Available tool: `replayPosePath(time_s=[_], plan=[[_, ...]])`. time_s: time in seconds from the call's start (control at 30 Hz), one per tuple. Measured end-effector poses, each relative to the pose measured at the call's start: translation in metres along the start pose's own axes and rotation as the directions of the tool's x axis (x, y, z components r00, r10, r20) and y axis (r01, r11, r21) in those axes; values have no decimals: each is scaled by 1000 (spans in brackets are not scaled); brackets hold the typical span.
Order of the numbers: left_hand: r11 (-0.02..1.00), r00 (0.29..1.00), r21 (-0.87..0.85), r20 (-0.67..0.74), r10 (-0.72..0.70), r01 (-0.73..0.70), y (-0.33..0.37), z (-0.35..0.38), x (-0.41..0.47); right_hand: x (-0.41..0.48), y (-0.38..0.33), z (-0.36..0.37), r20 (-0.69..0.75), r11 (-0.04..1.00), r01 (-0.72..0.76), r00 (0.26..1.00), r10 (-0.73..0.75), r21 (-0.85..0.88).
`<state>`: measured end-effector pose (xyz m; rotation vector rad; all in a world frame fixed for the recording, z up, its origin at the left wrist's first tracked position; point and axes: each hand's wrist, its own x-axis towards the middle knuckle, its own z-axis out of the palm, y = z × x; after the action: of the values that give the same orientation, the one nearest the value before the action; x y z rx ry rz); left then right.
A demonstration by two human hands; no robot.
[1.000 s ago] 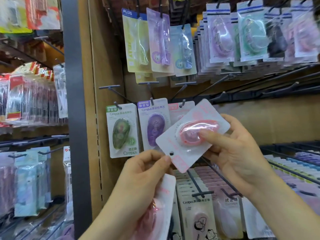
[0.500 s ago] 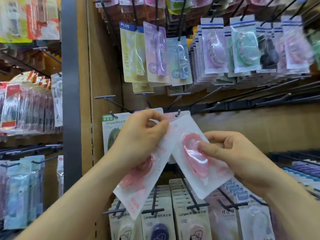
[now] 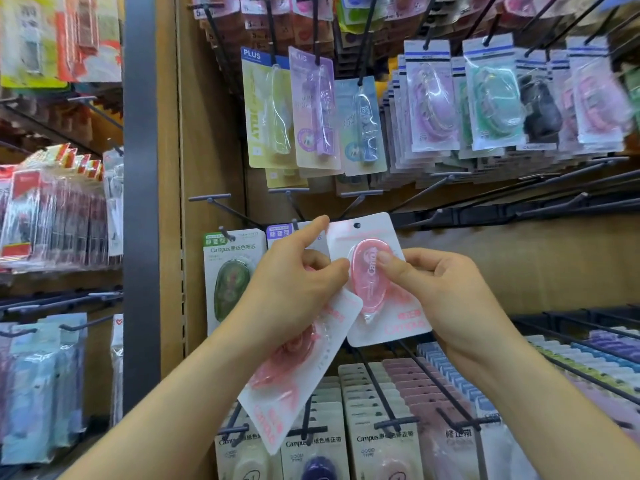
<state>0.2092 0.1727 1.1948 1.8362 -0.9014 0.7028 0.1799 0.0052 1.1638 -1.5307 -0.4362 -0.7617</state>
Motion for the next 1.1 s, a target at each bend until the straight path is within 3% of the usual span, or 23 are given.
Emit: replayPosePath(time_s=[0.23,0.4,0.5,0.6,0.7,0.8,0.87,0.93,0.97,1.03,1.1], plan=[[993,997,113,69,-28,20,6,-6,7,0,1,4,-56,998,-9,998,12,58],[959,994,284,100,-31,2,6,-4,12,2,8,6,-64,994,-46,997,52,99],[931,999,363,49,7,-25,-3,-6,10,10,14,7,-85,997,-62,995,57,-50],[922,988,383,-111,106,-55,-12,-10,4,20,23,4,-136,972,-59,990,28,-228],[952,967,296,-208,145,-79,-14,-16,-4,27,28,4,-125,886,-36,992,-25,-462],[985,971,154,-216,106,-73,-10,-19,-9,32,26,8,-89,778,-71,996,19,-625],[997,976,49,-205,68,-59,-7,-18,-12,33,25,10,-109,638,-91,994,11,-765],[998,974,-62,-226,16,-31,-5,-16,-15,23,22,8,-160,478,-81,979,-126,-875],[994,969,-109,-249,-8,-20,-4,-14,-16,13,19,8,-171,493,-47,963,-209,-869],[981,953,-194,-300,-46,-14,-4,-11,-16,-9,12,12,-119,716,108,959,-259,-690],[961,930,-273,-360,-73,-31,-4,-6,-14,-32,4,25,150,948,92,988,-48,-304]])
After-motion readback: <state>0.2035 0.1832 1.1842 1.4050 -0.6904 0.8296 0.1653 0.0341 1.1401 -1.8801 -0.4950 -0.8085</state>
